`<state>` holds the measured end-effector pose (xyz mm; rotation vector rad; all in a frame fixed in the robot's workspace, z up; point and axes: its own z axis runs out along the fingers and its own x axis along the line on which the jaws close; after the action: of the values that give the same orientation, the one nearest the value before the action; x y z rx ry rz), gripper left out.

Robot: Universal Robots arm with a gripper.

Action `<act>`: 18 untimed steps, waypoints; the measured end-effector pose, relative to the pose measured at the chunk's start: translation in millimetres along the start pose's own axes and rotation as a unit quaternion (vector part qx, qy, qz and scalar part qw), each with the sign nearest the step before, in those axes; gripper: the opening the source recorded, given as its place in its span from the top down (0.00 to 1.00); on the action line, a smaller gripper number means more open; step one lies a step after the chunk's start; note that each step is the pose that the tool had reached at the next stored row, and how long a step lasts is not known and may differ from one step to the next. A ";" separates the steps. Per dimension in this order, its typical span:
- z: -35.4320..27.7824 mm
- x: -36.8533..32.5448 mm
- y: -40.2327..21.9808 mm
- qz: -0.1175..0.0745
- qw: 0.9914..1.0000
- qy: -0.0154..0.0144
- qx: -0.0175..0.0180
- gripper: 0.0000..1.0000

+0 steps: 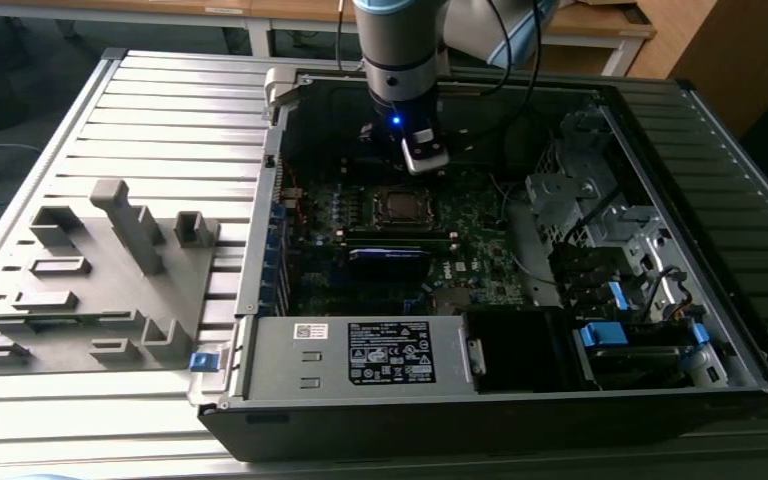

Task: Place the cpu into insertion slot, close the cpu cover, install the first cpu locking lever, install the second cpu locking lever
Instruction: 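Install the first cpu locking lever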

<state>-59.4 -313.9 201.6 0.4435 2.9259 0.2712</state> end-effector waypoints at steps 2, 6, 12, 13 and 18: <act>0.2 0.2 0.3 0.005 1.000 -0.001 0.001 0.89; 0.4 0.3 0.5 0.007 1.000 -0.001 0.001 0.89; 1.7 0.7 0.9 0.007 1.000 -0.002 0.002 0.89; 2.1 0.8 0.9 0.006 1.000 -0.002 0.003 0.89; 3.4 1.1 0.9 0.005 1.000 -0.005 0.012 0.89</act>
<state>-59.5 -312.2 198.3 0.4606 2.9205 0.2354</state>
